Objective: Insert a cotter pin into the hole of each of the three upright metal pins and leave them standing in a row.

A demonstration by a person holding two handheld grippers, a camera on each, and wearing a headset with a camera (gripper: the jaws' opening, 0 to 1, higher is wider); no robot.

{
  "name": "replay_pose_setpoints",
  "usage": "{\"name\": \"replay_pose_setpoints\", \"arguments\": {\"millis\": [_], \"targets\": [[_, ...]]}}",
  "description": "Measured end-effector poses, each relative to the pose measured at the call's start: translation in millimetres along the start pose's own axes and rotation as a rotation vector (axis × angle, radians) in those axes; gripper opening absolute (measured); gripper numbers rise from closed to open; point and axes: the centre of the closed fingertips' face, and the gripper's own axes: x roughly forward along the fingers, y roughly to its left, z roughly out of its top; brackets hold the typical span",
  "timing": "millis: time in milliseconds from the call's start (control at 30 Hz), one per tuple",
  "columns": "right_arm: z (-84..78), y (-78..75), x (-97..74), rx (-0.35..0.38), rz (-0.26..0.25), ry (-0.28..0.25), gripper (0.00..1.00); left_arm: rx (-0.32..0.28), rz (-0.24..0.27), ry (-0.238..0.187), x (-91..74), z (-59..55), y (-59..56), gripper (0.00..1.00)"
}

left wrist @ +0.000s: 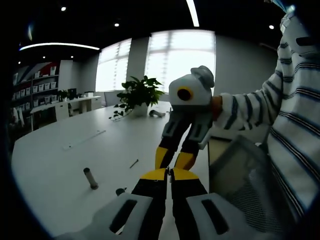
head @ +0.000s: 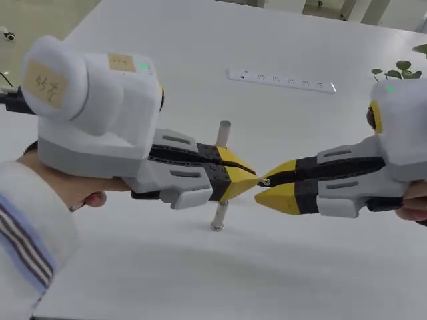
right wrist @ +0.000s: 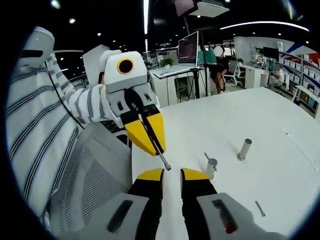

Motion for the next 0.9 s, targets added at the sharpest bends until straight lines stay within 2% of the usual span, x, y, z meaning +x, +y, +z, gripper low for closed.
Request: {"name": "replay_pose_setpoints", "arguments": {"millis": [100,233,300,600,767,833,867,900], "targets": [[1.2,4.0,0.1,0.007,0.018,-0.011,0.07,0.024,-0.020,0.011,1.3,-1.6,-3.8,0.00],[-2.2,11.5,1.1,-0.014,0.040,0.006,0.04,0.036,-0.044,0.018,3.8,-3.8,-8.8,0.00],[-4.1,13.6,1.8,-0.021,0.042,0.016,0.00,0.050,-0.045,0.028,3.7,-7.0,-8.4,0.00],[-6.5,18.5,1.3,-0.052,0.056,0.034,0.00,0.050,-0.060,0.053,0.8,-16.1,-8.7,0.00],[-7.8,16.6,0.9,-0.061,0.046,0.040,0.00,0.056,-0.056,0.055,2.0,-18.0,-6.7,0.00],[-7.9,15.5,0.8,-0.063,0.038,0.038,0.00,0.101,-0.045,0.048,2.8,-17.8,-3.3,0.00],[-8.0,16.1,0.6,-0.059,0.039,0.038,0.00,0.118,-0.023,0.056,3.1,-19.5,0.2,0.01],[-7.9,16.3,0.4,-0.057,0.039,0.037,0.00,0.114,-0.020,0.064,3.4,-21.0,1.5,0.02]]}}
